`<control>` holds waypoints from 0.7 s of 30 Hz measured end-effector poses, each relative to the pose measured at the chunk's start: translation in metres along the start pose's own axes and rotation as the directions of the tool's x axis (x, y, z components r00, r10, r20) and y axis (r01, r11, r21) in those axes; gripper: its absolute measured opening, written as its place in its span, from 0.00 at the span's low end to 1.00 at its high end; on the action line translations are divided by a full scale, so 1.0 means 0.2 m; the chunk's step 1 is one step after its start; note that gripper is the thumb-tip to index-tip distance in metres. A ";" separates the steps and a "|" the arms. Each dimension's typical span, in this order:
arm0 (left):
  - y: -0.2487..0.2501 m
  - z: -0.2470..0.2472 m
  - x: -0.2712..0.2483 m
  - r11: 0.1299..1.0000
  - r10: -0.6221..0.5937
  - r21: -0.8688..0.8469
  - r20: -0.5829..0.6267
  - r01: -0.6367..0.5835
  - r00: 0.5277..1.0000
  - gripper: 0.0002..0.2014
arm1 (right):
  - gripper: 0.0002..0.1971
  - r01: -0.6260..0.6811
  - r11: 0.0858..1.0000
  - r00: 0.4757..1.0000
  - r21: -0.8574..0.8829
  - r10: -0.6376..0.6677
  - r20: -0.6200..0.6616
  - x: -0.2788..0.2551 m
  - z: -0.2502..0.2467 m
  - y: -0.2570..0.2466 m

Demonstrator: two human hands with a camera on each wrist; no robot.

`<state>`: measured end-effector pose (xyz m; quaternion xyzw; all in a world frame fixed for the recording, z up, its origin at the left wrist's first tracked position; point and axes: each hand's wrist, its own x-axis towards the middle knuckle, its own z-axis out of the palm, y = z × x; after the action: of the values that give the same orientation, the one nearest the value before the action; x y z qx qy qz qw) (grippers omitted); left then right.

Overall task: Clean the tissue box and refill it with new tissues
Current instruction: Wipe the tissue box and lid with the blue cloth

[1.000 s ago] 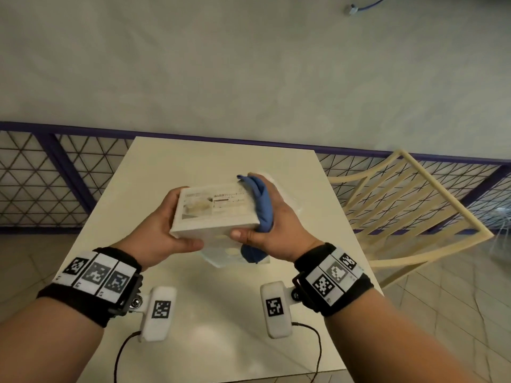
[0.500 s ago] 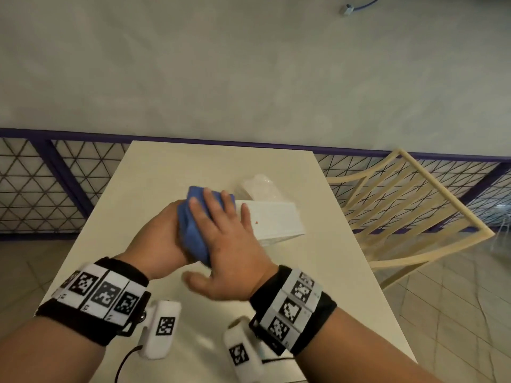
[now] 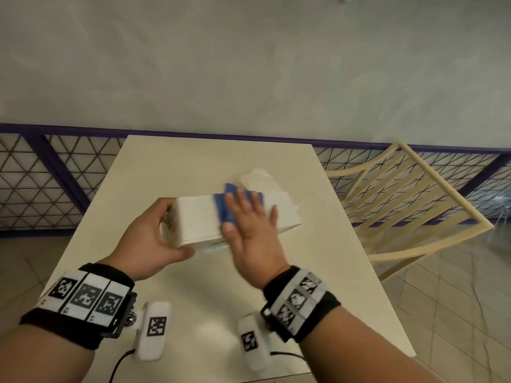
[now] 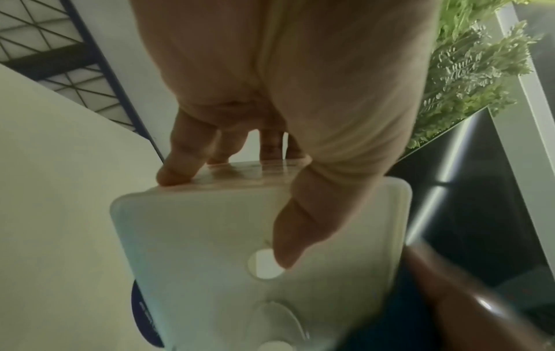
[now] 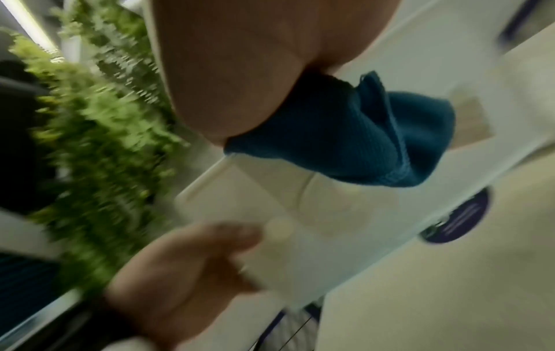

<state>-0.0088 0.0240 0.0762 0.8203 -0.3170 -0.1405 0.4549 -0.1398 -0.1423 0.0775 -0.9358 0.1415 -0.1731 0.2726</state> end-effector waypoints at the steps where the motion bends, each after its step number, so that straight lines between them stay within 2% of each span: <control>1: 0.02 0.02 0.01 1.000 0.007 -0.021 -0.005 -0.007 1.000 0.36 | 0.31 0.076 0.997 0.997 -0.025 -0.075 0.036 -0.01 0.02 -0.09; 3: 0.05 0.05 0.01 0.997 0.019 -0.069 -0.006 -0.019 1.000 0.28 | 0.28 0.222 0.966 0.974 -0.129 -0.215 0.068 -0.04 0.05 -0.20; 5: 0.06 0.06 0.01 0.996 0.037 -0.080 0.018 -0.036 0.999 0.31 | 0.26 0.295 0.932 0.955 -0.211 -0.293 0.040 -0.04 0.03 -0.19; 6: 0.05 0.05 0.01 0.995 0.042 -0.088 0.022 -0.040 0.999 0.34 | 0.26 0.283 0.935 0.959 -0.216 -0.283 0.031 -0.03 0.01 -0.14; 8: 0.02 0.02 -0.02 0.992 0.032 -0.123 0.016 -0.030 0.999 0.37 | 0.27 0.176 0.967 0.984 -0.183 -0.177 0.013 -0.01 -0.05 0.02; 11: -0.04 -0.04 -0.04 0.995 0.010 -0.102 0.035 -0.007 0.999 0.39 | 0.27 -0.075 0.990 0.997 -0.118 0.074 -0.011 0.01 -0.14 0.32; 14: -0.07 -0.06 -0.04 0.999 0.020 -0.051 0.047 -0.017 0.999 0.39 | 0.25 -0.321 0.944 0.946 0.070 0.323 -0.020 0.03 -0.15 0.45; 16: -0.08 -0.07 -0.03 0.999 0.023 -0.047 0.041 -0.021 0.999 0.41 | 0.25 -0.382 0.902 0.916 0.198 0.398 -0.043 0.05 -0.12 0.42; 18: -0.07 -0.06 -0.02 0.999 0.035 -0.022 0.033 -0.034 0.999 0.41 | 0.26 -0.340 0.927 0.934 0.159 0.352 -0.059 0.06 -0.07 0.33; 21: -0.02 -0.02 -0.01 0.995 0.081 0.061 0.024 -0.083 0.996 0.39 | 0.29 -0.151 0.985 0.988 0.089 0.149 0.033 0.02 0.02 0.11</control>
<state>-0.0058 0.0298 0.0753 0.8187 -0.3594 -0.1205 0.4313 -0.1383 -0.1593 0.0626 -0.9113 0.1999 -0.1460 0.3292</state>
